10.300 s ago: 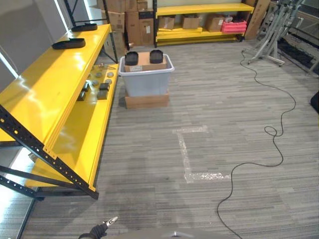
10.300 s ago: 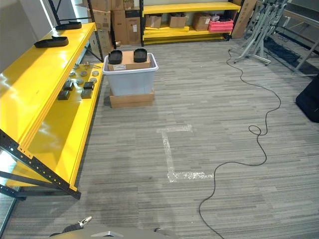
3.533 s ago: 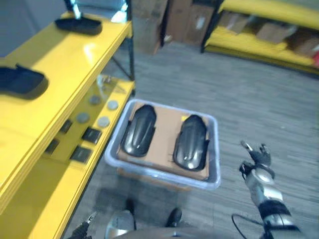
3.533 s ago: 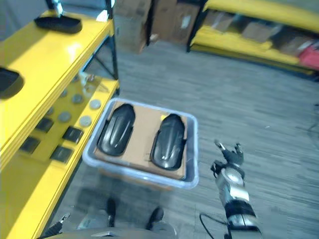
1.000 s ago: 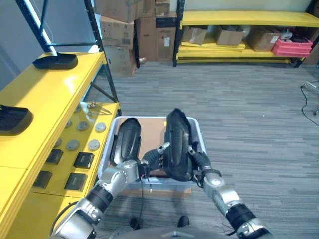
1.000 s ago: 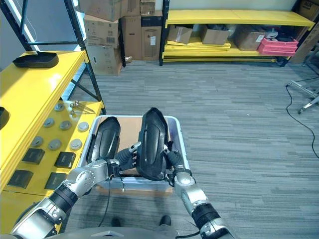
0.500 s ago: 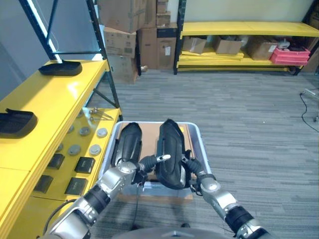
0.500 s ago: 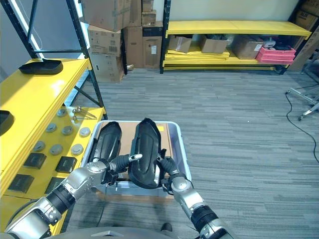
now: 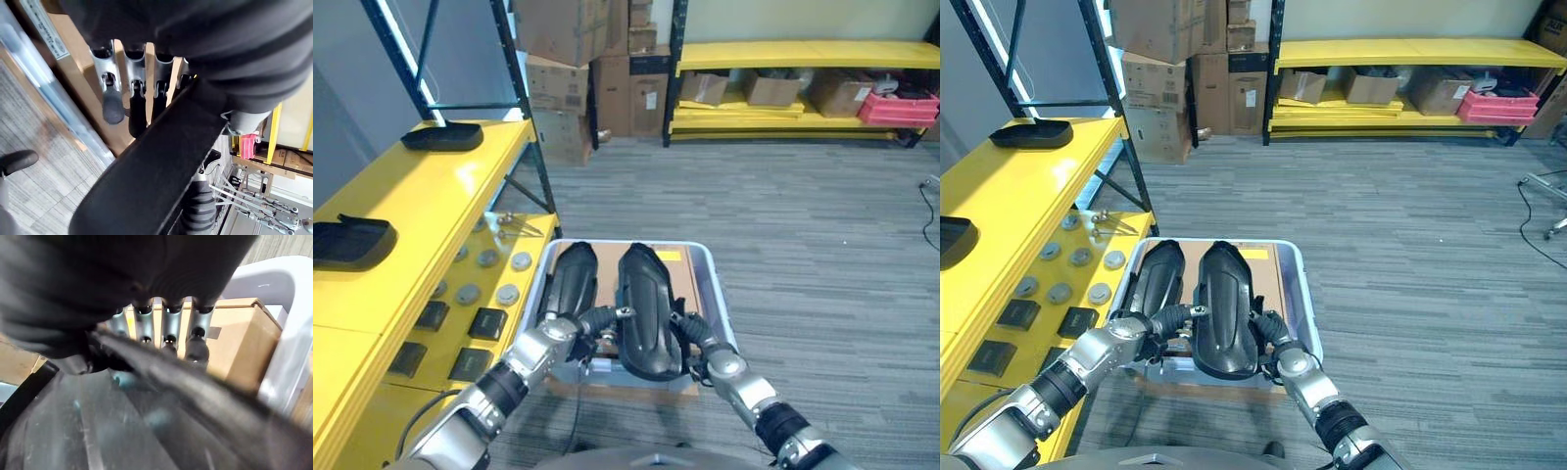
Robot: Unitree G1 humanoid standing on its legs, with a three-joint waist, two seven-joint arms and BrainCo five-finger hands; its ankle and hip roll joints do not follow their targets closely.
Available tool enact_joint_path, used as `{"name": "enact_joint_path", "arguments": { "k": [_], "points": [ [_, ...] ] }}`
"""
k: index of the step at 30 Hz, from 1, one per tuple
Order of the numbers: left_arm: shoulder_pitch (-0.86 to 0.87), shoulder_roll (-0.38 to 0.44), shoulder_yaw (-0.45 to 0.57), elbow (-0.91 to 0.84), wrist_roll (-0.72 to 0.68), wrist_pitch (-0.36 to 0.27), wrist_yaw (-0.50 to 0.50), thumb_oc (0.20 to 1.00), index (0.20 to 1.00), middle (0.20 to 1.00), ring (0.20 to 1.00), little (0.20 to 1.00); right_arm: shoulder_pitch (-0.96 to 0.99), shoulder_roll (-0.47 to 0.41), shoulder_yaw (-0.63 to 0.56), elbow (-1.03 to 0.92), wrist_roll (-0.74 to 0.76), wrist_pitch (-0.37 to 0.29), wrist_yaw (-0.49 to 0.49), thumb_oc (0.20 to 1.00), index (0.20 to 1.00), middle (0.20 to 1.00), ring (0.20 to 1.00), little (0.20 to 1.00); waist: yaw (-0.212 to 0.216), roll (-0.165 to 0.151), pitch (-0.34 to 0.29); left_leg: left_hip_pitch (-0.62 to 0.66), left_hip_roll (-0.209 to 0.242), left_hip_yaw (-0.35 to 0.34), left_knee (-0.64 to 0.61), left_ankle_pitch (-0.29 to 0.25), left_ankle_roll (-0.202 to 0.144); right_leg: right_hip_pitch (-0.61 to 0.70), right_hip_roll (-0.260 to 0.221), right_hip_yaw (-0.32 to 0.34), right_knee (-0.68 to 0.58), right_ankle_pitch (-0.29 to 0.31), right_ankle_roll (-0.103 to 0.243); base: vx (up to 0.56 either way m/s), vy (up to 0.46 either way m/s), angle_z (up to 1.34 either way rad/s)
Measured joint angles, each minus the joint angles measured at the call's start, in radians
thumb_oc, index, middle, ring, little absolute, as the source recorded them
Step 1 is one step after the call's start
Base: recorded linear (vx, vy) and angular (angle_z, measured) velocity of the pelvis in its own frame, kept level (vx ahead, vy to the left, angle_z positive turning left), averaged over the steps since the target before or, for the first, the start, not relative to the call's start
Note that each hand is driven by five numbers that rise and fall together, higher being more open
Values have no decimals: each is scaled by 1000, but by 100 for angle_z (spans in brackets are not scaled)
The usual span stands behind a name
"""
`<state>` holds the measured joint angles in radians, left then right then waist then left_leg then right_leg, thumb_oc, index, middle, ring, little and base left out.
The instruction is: Move parts from the plastic box to the shelf.
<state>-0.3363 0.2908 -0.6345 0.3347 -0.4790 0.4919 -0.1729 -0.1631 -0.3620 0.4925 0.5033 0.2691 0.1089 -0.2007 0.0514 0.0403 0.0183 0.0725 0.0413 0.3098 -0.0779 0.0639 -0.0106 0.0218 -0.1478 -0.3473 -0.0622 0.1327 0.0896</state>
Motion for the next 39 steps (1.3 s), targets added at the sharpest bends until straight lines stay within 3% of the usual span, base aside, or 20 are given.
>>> {"name": "enact_joint_path", "arguments": {
  "k": [9,10,12,16,24,26,29,35,38,39],
  "points": [
    [11,-20,0,10,-1,-54,39,200,200,200,200,200,-2,-2,-4,3,5,-35,-30,200,200,200,200,200,3,0,8,0,0,-3,0,0,0,2,0,-3,-2,0,0,0,0,0],
    [14,-19,1,9,-11,-64,44,200,200,200,200,200,-2,-2,-5,3,12,-42,-31,253,253,253,253,253,3,0,10,1,0,-3,0,0,0,4,0,-3,-3,0,0,0,0,0],
    [18,-20,1,9,-20,-73,58,200,200,200,200,200,-2,-1,-9,3,31,-50,-32,1000,1000,1000,1000,1000,3,1,18,6,0,-4,0,0,0,11,1,-5,-5,0,1,0,0,0],
    [42,-12,18,-11,-57,-133,108,200,200,200,200,200,-9,3,-35,-26,122,-93,-54,1000,1000,1000,1000,1000,4,4,27,12,0,-4,0,-1,-1,17,1,-7,-6,0,1,2,10,0],
    [73,8,315,-180,-145,-199,200,200,200,200,200,200,-37,45,-228,-121,314,-125,-144,1000,1000,1000,1000,1000,32,11,51,37,-4,-12,-1,-5,-2,51,1,-17,-19,0,3,18,32,3],
    [76,15,342,-202,-145,-210,220,200,200,200,200,200,-36,45,-238,-179,326,-119,-164,1000,1000,1000,1000,1000,34,12,52,34,-6,-12,-1,-4,-2,48,0,-17,-19,2,2,2,20,0],
    [92,16,366,-202,-145,-222,258,200,200,200,200,200,-34,59,-240,-317,325,-91,-197,1000,1000,1000,1000,1000,29,13,52,35,-11,-12,-1,-6,0,48,-5,-14,-18,5,3,-11,38,-1],
    [180,18,407,-208,-135,-268,278,200,200,200,200,200,57,53,-271,-360,272,10,-191,1000,1000,1000,1000,1000,27,13,52,23,-21,-13,-2,-10,5,31,-16,-12,-8,3,10,-33,12,2],
    [219,49,475,-208,-126,-309,282,200,200,200,200,200,181,19,-318,-366,234,78,-151,1000,1000,1000,1000,1000,2,12,53,-9,-27,-50,-2,-2,15,8,-17,-9,21,-6,16,-57,-46,31],
    [234,64,498,-207,-126,-330,282,200,200,200,200,200,251,5,-358,-345,221,82,-123,1000,1000,1000,1000,1000,-21,13,53,-26,-30,-92,-2,4,19,15,-12,18,35,-28,26,-74,-69,95]
  ]
}}
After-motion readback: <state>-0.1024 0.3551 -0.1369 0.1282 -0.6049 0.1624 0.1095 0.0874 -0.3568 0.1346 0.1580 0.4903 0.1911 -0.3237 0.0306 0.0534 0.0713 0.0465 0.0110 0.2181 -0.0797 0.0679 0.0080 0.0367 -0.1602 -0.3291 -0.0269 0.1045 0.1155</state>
